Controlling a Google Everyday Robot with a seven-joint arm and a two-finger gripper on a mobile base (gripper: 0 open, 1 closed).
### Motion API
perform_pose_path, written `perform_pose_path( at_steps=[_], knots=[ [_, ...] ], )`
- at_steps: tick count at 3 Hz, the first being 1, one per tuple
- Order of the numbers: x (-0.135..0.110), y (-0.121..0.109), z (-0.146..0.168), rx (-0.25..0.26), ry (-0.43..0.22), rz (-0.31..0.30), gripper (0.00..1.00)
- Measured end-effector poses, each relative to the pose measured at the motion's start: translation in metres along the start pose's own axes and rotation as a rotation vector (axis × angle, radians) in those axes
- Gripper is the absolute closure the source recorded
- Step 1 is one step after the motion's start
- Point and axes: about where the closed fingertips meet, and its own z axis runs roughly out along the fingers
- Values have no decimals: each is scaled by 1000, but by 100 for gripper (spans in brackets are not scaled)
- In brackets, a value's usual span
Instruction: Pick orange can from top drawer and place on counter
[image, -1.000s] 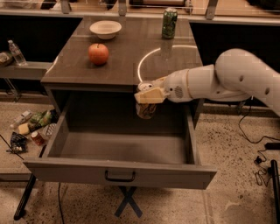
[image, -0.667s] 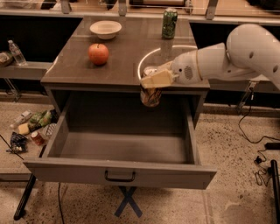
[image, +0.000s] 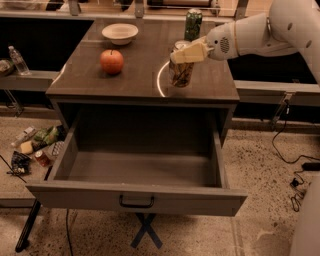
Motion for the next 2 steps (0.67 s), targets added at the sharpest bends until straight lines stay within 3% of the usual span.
perform_pose_path(
  at_steps=[1, 2],
  knots=[
    [-10, -27, 15, 43, -12, -25, 98],
    [-5, -34, 37, 60, 1, -43, 75]
  ],
)
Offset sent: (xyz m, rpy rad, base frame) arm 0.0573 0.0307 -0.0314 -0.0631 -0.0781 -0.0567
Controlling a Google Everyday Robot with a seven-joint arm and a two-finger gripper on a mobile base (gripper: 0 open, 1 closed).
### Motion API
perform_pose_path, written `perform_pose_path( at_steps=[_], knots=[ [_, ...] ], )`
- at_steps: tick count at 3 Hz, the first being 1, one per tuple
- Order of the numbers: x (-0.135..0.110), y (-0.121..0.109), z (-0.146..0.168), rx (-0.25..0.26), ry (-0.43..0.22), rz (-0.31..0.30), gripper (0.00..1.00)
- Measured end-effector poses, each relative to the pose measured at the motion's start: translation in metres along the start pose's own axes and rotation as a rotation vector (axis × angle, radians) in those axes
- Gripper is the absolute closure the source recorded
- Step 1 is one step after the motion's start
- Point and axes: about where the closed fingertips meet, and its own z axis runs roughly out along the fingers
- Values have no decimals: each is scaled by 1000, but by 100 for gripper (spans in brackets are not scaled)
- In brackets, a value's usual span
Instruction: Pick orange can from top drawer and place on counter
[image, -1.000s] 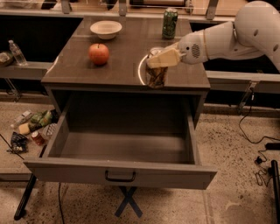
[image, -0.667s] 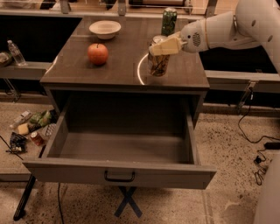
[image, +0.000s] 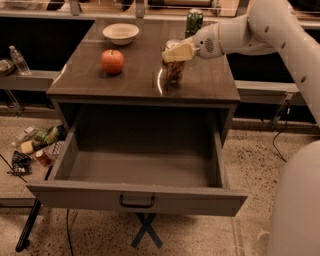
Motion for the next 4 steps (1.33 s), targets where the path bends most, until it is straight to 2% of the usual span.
perform_pose_path(
  at_steps=[2, 3, 4],
  knots=[
    [10, -3, 19, 52, 11, -15, 28],
    [14, -4, 16, 77, 19, -5, 5],
    [17, -5, -2, 116, 21, 8, 0]
  ],
)
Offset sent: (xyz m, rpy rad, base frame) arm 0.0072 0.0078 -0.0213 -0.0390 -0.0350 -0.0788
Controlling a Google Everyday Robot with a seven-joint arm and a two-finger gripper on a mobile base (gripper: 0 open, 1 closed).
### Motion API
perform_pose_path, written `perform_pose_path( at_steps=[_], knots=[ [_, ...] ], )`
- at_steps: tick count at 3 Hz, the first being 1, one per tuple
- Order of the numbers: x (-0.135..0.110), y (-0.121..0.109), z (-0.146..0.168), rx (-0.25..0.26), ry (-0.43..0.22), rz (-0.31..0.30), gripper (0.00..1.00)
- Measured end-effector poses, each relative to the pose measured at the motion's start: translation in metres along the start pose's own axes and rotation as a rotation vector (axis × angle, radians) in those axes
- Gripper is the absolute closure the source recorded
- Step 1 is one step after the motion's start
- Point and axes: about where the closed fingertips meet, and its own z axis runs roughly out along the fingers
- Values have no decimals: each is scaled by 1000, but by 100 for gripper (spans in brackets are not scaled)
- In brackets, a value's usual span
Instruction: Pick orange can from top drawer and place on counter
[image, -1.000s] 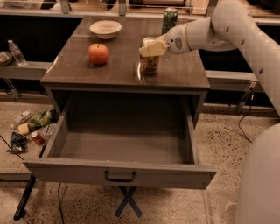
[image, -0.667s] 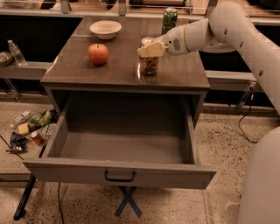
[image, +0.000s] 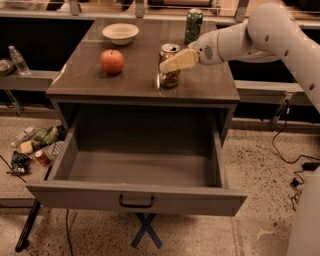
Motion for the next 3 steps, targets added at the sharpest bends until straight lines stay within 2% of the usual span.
perform_pose_path(
  at_steps=[1, 2, 3],
  knots=[
    [4, -6, -43, 90, 18, 4, 0],
    [12, -10, -118, 229, 53, 10, 0],
    [9, -7, -120, 230, 52, 5, 0]
  ],
)
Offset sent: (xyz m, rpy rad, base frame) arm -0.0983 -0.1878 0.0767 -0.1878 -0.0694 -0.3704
